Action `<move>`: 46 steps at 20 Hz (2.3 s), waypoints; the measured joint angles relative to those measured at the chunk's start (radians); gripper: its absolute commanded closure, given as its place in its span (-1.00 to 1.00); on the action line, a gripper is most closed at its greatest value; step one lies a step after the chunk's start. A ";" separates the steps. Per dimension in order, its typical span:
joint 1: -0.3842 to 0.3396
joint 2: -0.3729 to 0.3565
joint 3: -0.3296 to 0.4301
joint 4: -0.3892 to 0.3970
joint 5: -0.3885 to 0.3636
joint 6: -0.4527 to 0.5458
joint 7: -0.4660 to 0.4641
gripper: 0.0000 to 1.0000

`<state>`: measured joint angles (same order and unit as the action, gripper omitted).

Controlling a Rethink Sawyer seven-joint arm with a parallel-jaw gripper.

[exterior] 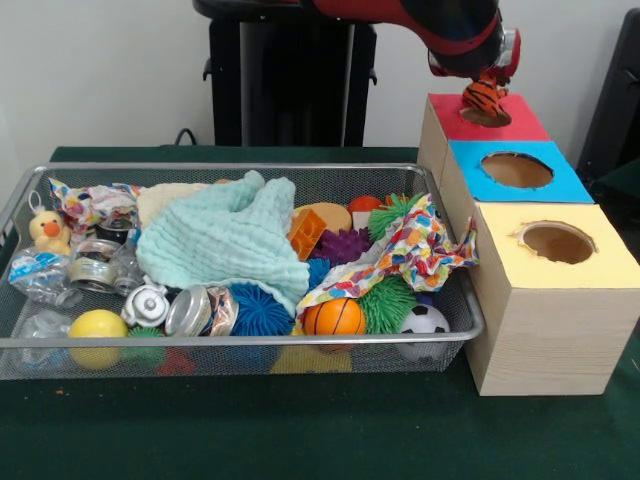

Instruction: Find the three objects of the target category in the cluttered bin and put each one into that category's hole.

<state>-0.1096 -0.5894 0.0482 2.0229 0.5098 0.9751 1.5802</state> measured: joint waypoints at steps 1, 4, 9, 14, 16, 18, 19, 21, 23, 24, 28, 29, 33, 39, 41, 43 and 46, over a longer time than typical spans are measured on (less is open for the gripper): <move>0.000 0.000 0.000 0.000 0.000 -0.001 0.000 1.00; -0.001 0.000 0.001 0.000 0.000 -0.012 0.000 1.00; -0.002 -0.001 0.009 0.000 0.000 -0.046 0.000 1.00; -0.012 -0.003 0.029 0.000 0.000 -0.054 0.000 1.00; -0.024 -0.004 0.042 0.000 0.000 -0.058 0.000 1.00; -0.033 -0.005 0.052 0.000 0.000 -0.058 0.000 1.00; -0.037 -0.005 0.057 0.000 0.000 -0.058 0.000 1.00; -0.047 -0.007 0.068 0.000 0.000 -0.058 0.000 1.00; -0.057 -0.015 0.081 0.000 0.000 -0.058 0.000 1.00; -0.059 -0.018 0.085 0.000 0.000 -0.058 0.000 1.00; -0.067 -0.028 0.103 0.000 0.000 -0.058 0.000 1.00; -0.070 -0.028 0.113 0.000 0.000 -0.058 0.000 -1.00; -0.070 -0.028 0.118 0.000 0.000 -0.062 0.000 -1.00; -0.071 -0.029 0.119 -0.001 -0.021 -0.074 0.000 -1.00; -0.071 -0.028 0.119 -0.002 -0.033 -0.074 0.000 -1.00; -0.071 -0.028 0.119 -0.003 -0.053 -0.074 0.000 -1.00; -0.071 -0.028 0.119 -0.008 -0.078 -0.074 0.000 -1.00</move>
<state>-0.1802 -0.6171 0.1671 2.0151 0.4321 0.9011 1.5802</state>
